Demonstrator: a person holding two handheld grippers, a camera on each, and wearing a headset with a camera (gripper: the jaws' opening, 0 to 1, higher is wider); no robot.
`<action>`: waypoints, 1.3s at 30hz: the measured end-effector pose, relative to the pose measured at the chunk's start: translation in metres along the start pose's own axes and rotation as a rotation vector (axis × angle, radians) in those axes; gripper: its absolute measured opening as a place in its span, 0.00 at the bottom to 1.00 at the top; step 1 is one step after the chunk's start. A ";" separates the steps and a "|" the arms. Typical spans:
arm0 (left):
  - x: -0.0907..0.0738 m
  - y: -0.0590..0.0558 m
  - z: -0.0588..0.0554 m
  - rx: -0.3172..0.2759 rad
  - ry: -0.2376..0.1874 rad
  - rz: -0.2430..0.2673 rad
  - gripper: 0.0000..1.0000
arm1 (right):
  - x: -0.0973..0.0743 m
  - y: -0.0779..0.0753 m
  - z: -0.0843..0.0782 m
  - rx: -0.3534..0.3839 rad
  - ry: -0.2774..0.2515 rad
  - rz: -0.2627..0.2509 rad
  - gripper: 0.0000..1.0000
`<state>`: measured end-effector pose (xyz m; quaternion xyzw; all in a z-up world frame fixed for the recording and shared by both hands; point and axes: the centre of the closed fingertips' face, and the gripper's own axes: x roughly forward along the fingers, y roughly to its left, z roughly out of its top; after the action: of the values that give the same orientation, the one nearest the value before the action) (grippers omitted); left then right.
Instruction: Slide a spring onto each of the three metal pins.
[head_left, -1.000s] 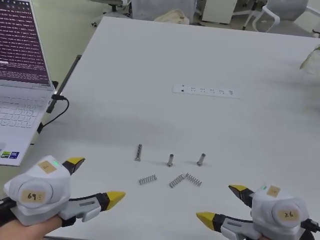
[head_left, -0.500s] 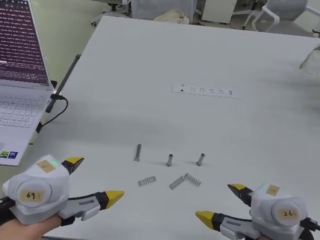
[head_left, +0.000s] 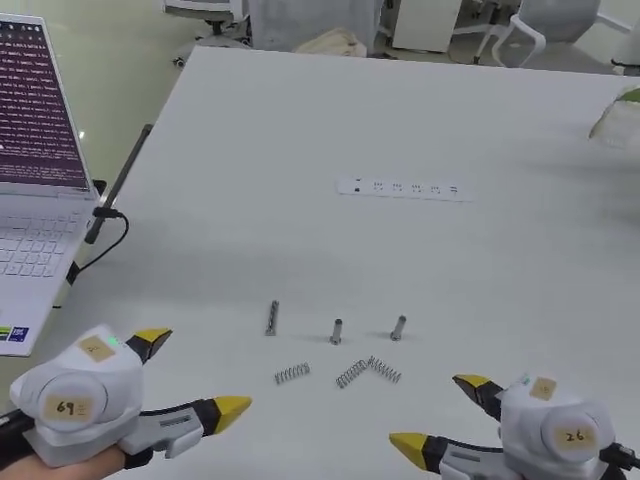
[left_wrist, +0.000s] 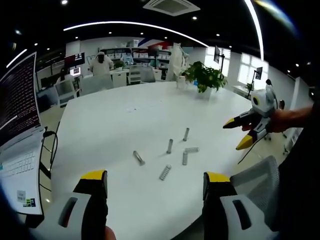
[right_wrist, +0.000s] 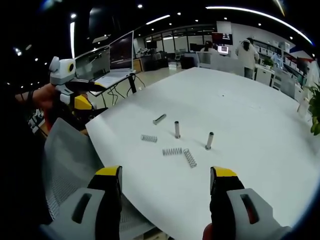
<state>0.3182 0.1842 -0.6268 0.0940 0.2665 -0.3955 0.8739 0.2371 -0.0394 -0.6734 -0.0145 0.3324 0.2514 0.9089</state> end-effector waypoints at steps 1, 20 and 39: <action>0.001 0.000 0.000 0.003 0.002 -0.002 0.75 | 0.000 0.000 -0.001 0.001 0.001 0.000 0.70; 0.037 0.011 0.010 0.063 0.051 -0.069 0.74 | 0.003 -0.007 0.000 0.025 0.007 -0.014 0.70; 0.074 0.029 0.013 0.053 0.068 -0.098 0.72 | 0.010 -0.008 -0.001 0.027 0.023 -0.017 0.70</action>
<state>0.3849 0.1513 -0.6571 0.1175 0.2898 -0.4412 0.8412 0.2469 -0.0422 -0.6815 -0.0082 0.3461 0.2389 0.9072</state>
